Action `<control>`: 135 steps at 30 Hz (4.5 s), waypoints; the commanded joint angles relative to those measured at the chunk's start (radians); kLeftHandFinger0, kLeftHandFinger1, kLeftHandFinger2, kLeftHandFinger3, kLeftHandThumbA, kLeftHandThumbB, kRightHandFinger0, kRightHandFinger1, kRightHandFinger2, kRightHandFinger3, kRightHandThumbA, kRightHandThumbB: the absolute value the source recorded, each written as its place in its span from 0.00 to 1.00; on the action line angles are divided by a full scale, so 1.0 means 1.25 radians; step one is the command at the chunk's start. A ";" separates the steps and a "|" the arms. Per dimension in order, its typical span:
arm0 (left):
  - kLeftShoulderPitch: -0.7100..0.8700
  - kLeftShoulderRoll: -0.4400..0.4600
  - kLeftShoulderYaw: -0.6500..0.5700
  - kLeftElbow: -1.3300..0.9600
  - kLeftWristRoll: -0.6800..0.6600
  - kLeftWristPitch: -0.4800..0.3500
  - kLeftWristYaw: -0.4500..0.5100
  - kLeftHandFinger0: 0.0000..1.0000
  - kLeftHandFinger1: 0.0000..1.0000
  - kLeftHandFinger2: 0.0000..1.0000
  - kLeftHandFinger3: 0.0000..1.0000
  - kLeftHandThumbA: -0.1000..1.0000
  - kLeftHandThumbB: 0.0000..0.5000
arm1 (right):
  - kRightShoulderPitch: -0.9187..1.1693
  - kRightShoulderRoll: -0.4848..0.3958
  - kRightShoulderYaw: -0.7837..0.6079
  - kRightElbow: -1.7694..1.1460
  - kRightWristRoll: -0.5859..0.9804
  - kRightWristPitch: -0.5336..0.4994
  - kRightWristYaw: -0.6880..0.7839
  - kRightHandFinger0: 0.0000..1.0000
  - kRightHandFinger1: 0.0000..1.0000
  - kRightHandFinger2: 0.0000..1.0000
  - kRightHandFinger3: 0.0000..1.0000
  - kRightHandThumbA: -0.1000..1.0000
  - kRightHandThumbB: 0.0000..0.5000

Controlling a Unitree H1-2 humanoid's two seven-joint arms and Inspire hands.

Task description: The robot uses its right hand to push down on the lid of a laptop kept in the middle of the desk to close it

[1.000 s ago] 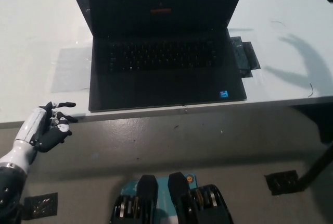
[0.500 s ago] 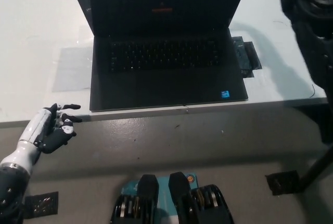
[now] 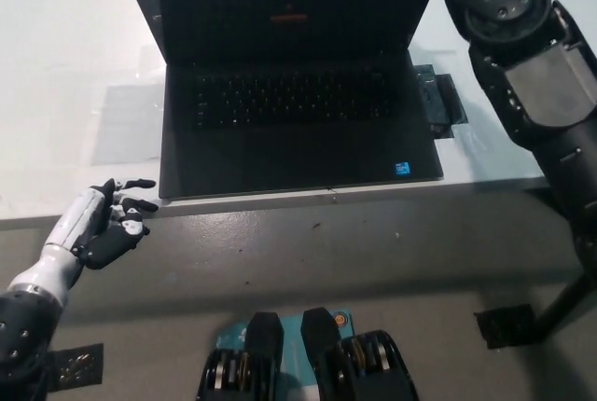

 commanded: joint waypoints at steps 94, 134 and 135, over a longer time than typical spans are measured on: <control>-0.142 0.067 -0.013 0.007 0.029 -0.002 -0.056 0.38 0.44 0.55 0.67 0.11 0.00 | 0.532 0.215 -0.347 -0.405 0.026 0.304 0.006 1.00 0.89 0.88 1.00 1.00 0.47; -0.094 0.025 0.040 -0.003 0.020 0.002 -0.025 0.39 0.46 0.60 0.67 0.01 0.00 | 0.928 0.040 -0.495 -0.815 0.324 0.227 -0.120 0.98 0.90 0.89 1.00 1.00 0.56; -0.092 0.025 0.038 0.000 0.023 -0.008 -0.025 0.38 0.46 0.59 0.67 0.00 0.00 | 0.934 0.041 -0.497 -0.805 0.321 0.219 -0.118 0.98 0.90 0.87 1.00 1.00 0.55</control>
